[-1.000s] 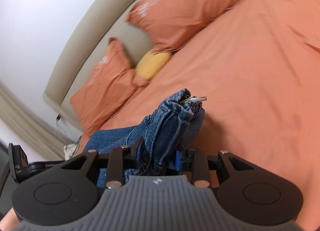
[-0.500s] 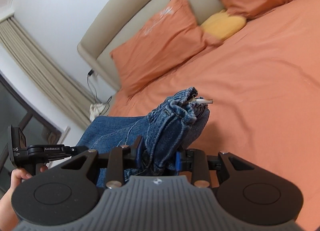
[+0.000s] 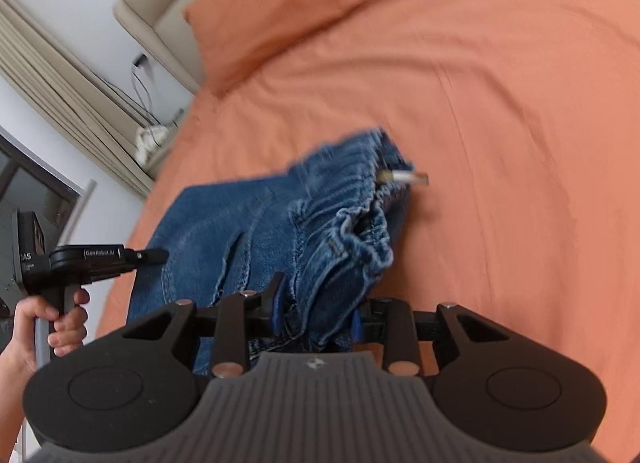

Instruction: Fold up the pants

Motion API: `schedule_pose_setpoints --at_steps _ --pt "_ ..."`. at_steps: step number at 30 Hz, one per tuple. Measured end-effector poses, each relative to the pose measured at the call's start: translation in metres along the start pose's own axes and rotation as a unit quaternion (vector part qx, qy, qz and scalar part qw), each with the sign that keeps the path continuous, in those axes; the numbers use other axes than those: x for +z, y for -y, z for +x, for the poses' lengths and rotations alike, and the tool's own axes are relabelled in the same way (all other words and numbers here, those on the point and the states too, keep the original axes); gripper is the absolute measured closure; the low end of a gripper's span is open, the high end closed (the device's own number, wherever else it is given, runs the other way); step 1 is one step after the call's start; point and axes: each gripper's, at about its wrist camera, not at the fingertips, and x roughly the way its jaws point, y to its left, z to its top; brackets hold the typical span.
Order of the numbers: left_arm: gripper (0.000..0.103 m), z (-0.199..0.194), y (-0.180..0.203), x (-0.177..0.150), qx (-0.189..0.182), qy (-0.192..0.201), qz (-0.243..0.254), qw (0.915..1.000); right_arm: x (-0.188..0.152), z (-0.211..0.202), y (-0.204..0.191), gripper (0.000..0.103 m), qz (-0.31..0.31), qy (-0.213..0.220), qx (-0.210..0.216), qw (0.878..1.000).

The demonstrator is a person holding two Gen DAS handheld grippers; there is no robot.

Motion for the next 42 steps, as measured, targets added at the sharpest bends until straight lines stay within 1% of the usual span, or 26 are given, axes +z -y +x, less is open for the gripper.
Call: schedule_pose_setpoints --at_steps 5,8,9,10,11,12,13,14,15,16,17,19,21,23,26,27,28,29,32,33,35,37,39,42 --pt "0.094 0.016 -0.012 -0.008 -0.009 -0.004 -0.002 0.9999 -0.016 0.016 0.015 0.074 0.007 -0.022 -0.025 0.999" --pt "0.092 0.028 -0.009 -0.013 0.007 -0.012 0.022 0.9997 -0.016 0.029 0.016 0.071 -0.008 -0.033 -0.048 0.998" --pt "0.091 0.031 -0.008 -0.013 0.010 -0.014 0.022 0.9996 -0.015 0.034 0.015 0.070 -0.012 -0.035 -0.054 0.998" --pt "0.090 0.031 -0.007 -0.014 0.013 -0.015 0.018 0.9996 -0.014 0.036 0.016 0.068 -0.010 -0.035 -0.057 0.998" --pt "0.087 0.030 -0.007 -0.014 0.016 -0.015 0.014 0.9997 -0.012 0.038 0.017 0.065 -0.004 -0.036 -0.058 0.998" --pt "0.079 0.028 -0.007 -0.013 0.021 -0.014 0.013 0.9996 -0.012 0.037 0.017 0.061 -0.004 -0.036 -0.063 0.997" --pt "0.075 0.024 -0.007 -0.013 0.028 -0.012 0.014 0.9994 -0.011 0.035 0.015 0.051 -0.014 -0.035 -0.071 0.997" --pt "0.065 0.017 -0.006 -0.014 0.036 -0.006 0.017 0.9992 -0.006 0.034 0.011 0.040 -0.028 -0.031 -0.082 0.996" --pt "0.062 0.010 -0.006 -0.015 0.045 0.000 0.023 0.9987 -0.006 0.028 0.009 0.039 -0.045 -0.028 -0.089 0.995" --pt "0.062 0.000 -0.005 -0.018 0.051 0.008 0.030 0.9982 -0.005 0.022 0.006 0.040 -0.060 -0.024 -0.092 0.994" --pt "0.062 -0.009 -0.004 -0.021 0.054 0.011 0.035 0.9979 -0.005 0.014 0.004 0.037 -0.075 -0.019 -0.093 0.993" --pt "0.062 -0.029 -0.003 -0.032 0.056 0.017 0.045 0.9973 -0.004 -0.001 -0.003 0.037 -0.105 -0.003 -0.103 0.989" --pt "0.063 -0.049 0.000 -0.047 0.051 0.025 0.055 0.9969 -0.004 -0.013 -0.016 0.038 -0.146 0.020 -0.134 0.980" --pt "0.064 -0.067 0.005 -0.062 0.045 0.033 0.065 0.9963 -0.004 -0.023 -0.030 0.055 -0.189 0.046 -0.149 0.969" --pt "0.070 -0.083 0.015 -0.084 0.039 0.036 0.082 0.9952 -0.009 -0.029 -0.047 0.072 -0.243 0.067 -0.132 0.959" --pt "0.072 -0.084 0.020 -0.090 0.037 0.034 0.086 0.9950 -0.011 -0.026 -0.052 0.073 -0.260 0.066 -0.126 0.955" --pt "0.072 -0.083 0.023 -0.096 0.036 0.029 0.093 0.9946 -0.012 -0.020 -0.056 0.079 -0.274 0.062 -0.123 0.952" --pt "0.077 -0.077 0.028 -0.101 0.039 0.019 0.101 0.9939 -0.014 -0.014 -0.060 0.085 -0.284 0.057 -0.122 0.949" --pt "0.078 -0.058 0.030 -0.117 0.062 -0.011 0.112 0.9917 -0.019 0.011 -0.058 0.085 -0.284 0.022 -0.129 0.950" --pt "0.078 -0.050 0.027 -0.120 0.066 -0.022 0.101 0.9925 -0.023 0.019 -0.054 0.085 -0.282 0.011 -0.134 0.950" --pt "0.077 -0.036 0.017 -0.121 0.055 -0.042 0.062 0.9957 -0.031 0.034 -0.049 0.085 -0.280 -0.004 -0.143 0.949" --pt "0.077 -0.022 0.012 -0.121 0.054 -0.051 0.048 0.9961 -0.037 0.046 -0.042 0.085 -0.285 -0.010 -0.147 0.947" --pt "0.077 -0.013 0.017 -0.121 0.067 -0.052 0.052 0.9950 -0.034 0.054 -0.041 0.085 -0.288 -0.014 -0.146 0.946" --pt "0.077 -0.009 0.028 -0.119 0.089 -0.050 0.064 0.9927 -0.032 0.058 -0.037 0.085 -0.287 -0.022 -0.142 0.947"
